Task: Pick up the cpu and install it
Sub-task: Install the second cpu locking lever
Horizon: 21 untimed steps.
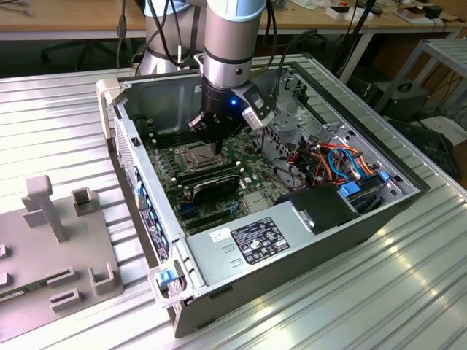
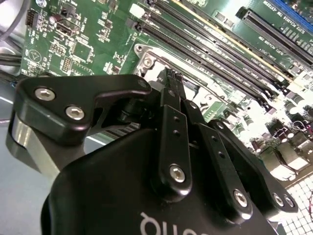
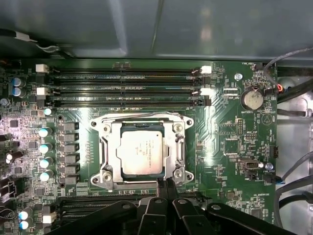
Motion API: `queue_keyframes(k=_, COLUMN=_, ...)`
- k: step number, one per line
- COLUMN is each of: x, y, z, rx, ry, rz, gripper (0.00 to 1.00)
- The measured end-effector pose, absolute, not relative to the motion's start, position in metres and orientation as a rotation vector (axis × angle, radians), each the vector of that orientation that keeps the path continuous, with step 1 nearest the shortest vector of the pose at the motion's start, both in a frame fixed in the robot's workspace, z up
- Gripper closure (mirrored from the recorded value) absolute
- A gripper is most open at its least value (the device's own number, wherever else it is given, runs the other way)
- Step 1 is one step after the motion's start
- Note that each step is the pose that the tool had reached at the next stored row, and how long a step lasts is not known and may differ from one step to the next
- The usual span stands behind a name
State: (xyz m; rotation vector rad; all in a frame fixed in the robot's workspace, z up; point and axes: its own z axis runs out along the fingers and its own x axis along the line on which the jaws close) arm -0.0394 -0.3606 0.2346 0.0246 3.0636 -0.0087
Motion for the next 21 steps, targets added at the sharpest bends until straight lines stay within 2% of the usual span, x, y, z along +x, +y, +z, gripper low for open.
queue_keyframes(k=21, x=-0.060, y=-0.368, z=0.232, rx=0.025, ry=3.063, rz=-0.008, gripper=0.89)
